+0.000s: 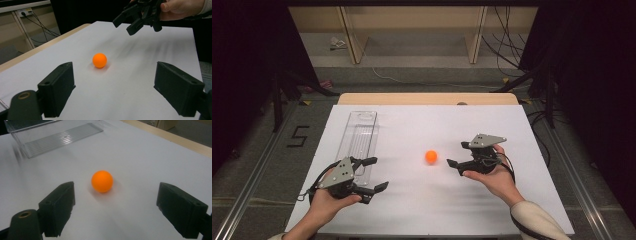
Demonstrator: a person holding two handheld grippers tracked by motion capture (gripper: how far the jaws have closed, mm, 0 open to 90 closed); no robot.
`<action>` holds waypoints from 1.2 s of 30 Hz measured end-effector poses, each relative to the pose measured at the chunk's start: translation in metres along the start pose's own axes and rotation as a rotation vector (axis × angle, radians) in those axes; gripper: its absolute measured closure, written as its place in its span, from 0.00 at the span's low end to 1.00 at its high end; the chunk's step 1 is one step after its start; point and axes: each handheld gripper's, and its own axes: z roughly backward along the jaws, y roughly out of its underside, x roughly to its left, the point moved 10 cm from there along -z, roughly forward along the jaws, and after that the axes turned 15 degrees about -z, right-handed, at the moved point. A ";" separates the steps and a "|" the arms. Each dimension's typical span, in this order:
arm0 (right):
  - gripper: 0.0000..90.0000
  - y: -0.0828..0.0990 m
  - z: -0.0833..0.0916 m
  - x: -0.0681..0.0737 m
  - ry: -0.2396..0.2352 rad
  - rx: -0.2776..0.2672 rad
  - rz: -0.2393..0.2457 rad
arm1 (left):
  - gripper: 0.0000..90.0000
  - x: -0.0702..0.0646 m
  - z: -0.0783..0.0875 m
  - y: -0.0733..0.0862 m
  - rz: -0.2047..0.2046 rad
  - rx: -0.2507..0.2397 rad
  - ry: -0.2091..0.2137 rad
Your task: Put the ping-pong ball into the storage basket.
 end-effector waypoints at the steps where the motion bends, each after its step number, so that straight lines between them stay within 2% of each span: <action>1: 0.18 0.000 -0.001 0.000 -0.001 0.001 0.000 | 0.18 0.000 0.000 0.000 0.001 0.001 0.000; 14: 0.18 -0.003 -0.017 0.002 -0.007 0.020 0.009 | 0.18 0.000 0.000 0.000 0.000 0.001 0.002; 36: 0.18 0.000 -0.074 0.009 -0.019 0.108 0.041 | 0.18 -0.001 0.000 -0.001 -0.003 -0.002 0.008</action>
